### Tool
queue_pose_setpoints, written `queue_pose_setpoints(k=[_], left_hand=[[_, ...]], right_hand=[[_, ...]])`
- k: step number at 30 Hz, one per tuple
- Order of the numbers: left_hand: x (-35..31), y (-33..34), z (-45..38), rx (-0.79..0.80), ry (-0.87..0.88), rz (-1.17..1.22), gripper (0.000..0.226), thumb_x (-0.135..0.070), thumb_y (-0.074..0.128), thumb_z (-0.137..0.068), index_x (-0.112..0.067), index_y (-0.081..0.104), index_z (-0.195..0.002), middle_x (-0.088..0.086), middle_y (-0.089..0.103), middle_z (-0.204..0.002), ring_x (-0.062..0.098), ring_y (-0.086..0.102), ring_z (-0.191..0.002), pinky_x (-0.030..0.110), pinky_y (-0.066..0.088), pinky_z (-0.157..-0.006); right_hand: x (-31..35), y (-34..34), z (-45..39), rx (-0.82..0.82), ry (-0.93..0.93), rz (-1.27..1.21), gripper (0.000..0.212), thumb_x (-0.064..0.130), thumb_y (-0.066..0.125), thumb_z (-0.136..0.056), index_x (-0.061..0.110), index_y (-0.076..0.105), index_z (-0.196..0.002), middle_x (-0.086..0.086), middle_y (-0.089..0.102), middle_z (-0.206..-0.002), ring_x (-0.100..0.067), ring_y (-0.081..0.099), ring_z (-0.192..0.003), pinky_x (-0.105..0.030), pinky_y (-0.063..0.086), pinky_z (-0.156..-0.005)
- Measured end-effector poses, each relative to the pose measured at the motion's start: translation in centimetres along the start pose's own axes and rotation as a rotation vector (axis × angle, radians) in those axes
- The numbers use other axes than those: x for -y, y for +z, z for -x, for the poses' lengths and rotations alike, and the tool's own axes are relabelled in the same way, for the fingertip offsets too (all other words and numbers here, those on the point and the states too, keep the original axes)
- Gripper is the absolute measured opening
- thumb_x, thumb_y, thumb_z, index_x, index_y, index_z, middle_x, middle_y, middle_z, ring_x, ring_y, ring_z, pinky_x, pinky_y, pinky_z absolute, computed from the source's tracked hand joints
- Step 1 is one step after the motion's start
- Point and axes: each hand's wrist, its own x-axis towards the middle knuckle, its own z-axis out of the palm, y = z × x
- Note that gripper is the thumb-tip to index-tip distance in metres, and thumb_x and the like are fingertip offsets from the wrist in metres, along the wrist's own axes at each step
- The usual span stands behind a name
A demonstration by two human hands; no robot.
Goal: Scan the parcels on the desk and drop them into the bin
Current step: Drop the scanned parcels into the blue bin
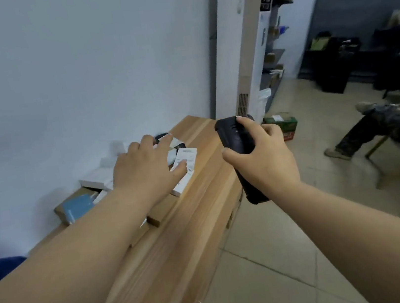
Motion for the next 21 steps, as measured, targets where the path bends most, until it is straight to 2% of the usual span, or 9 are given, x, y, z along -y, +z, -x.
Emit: queue_pose_setpoints(k=[4,9,11,14,21], left_hand=[[-6.6,2.2,-5.0,-0.034,-0.005,0.034,0.064,-0.062,0.039,-0.093,-0.030,0.035,-0.148,0.005,0.047,-0.134,0.029,0.049,-0.115,0.037,0.039,-0.079],[-12.9,5.9,-9.3,0.013,-0.058,0.064,0.068,-0.065,0.031,-0.093,-0.025,0.036,-0.148,0.009,0.046,-0.140,0.034,0.047,-0.122,0.043,0.044,-0.089],[-14.7,7.1,-11.1,0.013,-0.038,0.061,0.071,-0.066,0.027,-0.090,-0.024,0.039,-0.146,0.010,0.049,-0.137,0.034,0.048,-0.119,0.043,0.045,-0.086],[-16.8,8.5,-15.0,0.031,-0.015,0.027,0.070,-0.064,0.032,-0.090,-0.026,0.033,-0.149,0.008,0.047,-0.137,0.030,0.046,-0.121,0.041,0.042,-0.088],[-20.1,13.1,-26.6,-0.021,0.047,-0.018,0.068,-0.063,0.037,-0.092,-0.029,0.029,-0.150,0.005,0.047,-0.137,0.026,0.047,-0.121,0.038,0.039,-0.090]], right_hand=[[-5.5,-4.2,-4.8,-0.042,0.029,0.017,0.069,0.052,0.066,-0.082,0.050,0.037,-0.144,0.006,0.037,-0.140,-0.021,0.056,-0.110,-0.030,0.042,-0.077],[-12.3,-6.6,-9.9,-0.063,0.068,0.026,0.068,0.052,0.066,-0.082,0.050,0.038,-0.144,0.006,0.038,-0.139,-0.021,0.057,-0.111,-0.031,0.044,-0.077],[-14.6,-6.8,-12.0,-0.064,0.093,0.023,0.069,0.053,0.066,-0.081,0.051,0.038,-0.144,0.005,0.038,-0.140,-0.021,0.057,-0.113,-0.033,0.049,-0.081],[-17.6,-6.6,-15.5,-0.064,0.116,0.029,0.069,0.054,0.065,-0.081,0.050,0.038,-0.144,0.004,0.038,-0.138,-0.022,0.057,-0.112,-0.038,0.054,-0.084],[-21.9,-3.6,-27.6,-0.056,0.115,0.024,0.068,0.052,0.065,-0.081,0.050,0.039,-0.143,0.005,0.039,-0.137,-0.024,0.058,-0.109,-0.038,0.053,-0.083]])
